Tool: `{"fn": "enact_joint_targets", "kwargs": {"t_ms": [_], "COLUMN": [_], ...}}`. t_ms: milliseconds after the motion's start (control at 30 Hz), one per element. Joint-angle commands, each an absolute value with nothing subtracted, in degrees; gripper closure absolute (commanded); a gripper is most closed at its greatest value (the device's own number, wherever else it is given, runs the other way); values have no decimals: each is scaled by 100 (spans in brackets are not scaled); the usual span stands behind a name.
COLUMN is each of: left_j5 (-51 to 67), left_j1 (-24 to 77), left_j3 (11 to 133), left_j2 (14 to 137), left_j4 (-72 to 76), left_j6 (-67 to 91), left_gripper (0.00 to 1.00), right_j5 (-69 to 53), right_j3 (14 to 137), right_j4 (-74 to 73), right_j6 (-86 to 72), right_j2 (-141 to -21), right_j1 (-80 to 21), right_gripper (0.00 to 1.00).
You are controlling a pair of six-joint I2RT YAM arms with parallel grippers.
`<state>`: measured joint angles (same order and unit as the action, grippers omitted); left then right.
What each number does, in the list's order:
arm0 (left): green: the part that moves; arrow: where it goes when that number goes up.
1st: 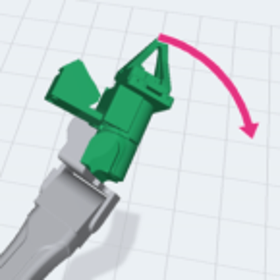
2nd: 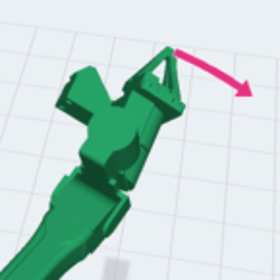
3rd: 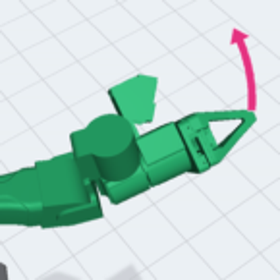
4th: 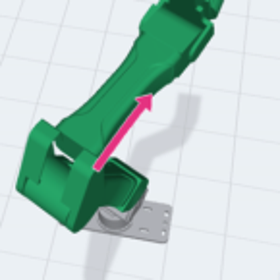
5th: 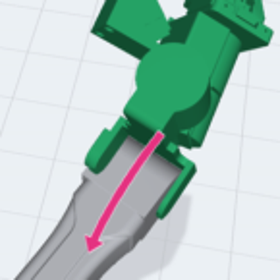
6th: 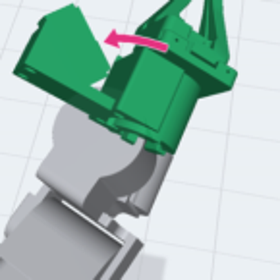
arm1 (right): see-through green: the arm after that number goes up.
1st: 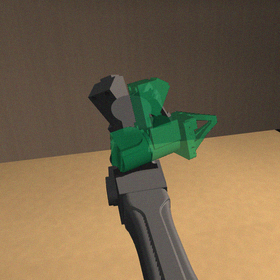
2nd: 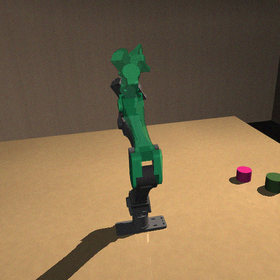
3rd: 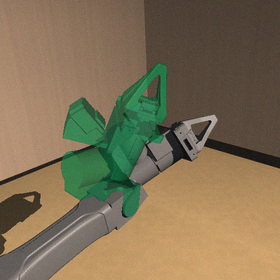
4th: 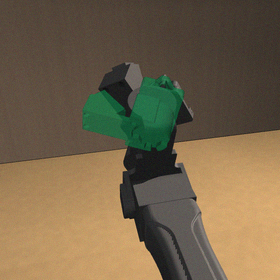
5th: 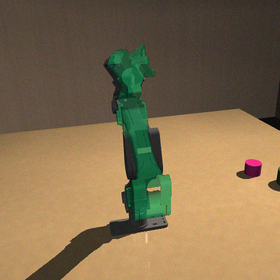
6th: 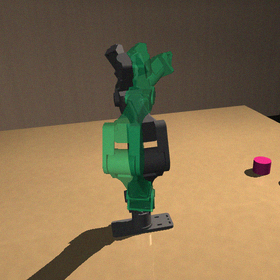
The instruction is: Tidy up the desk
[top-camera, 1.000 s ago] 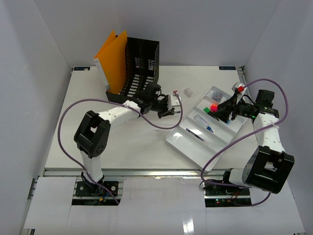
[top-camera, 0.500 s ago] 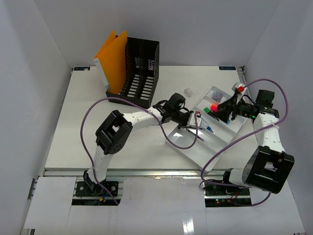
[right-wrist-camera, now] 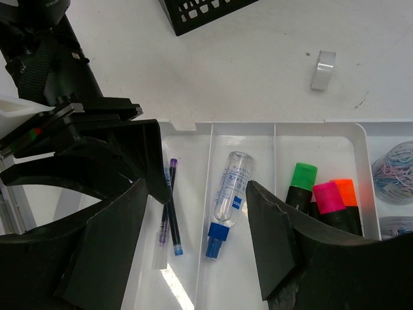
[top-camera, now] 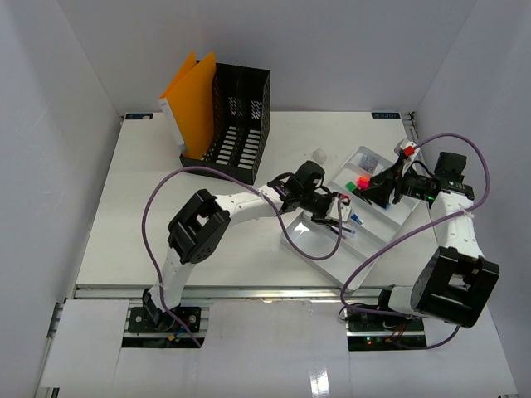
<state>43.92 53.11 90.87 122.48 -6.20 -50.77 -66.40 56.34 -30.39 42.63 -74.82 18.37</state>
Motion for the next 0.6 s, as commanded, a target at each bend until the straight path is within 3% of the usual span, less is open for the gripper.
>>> {"fn": "enact_joint_targets", "kwargs": {"t_ms": [0,67,367,567], "left_j5": [4485,4405,3576,2105], "left_j1": [5353,5353,5345,5280], "left_j3": [8714,8520,7290,6154], "left_j2": [11918,11814,10427,8940], "left_j4": [-96,205,771,712], "left_j6": [-5025,-4932,-4351,-3011], "left_gripper": [44,40,40,27], "right_j5": [-6697,-6680,-6616,-6008], "right_j3": [5635,5625,5625,5763], "right_j4": [-3086,-3085,-3047,-2755], "right_j6": [4351,4342,4284,3982], "right_j2": [-7557,-7567,-7726,-7845], "right_j1": [1888,1898,1915,1484], "right_gripper": [31,31,31,29]}}
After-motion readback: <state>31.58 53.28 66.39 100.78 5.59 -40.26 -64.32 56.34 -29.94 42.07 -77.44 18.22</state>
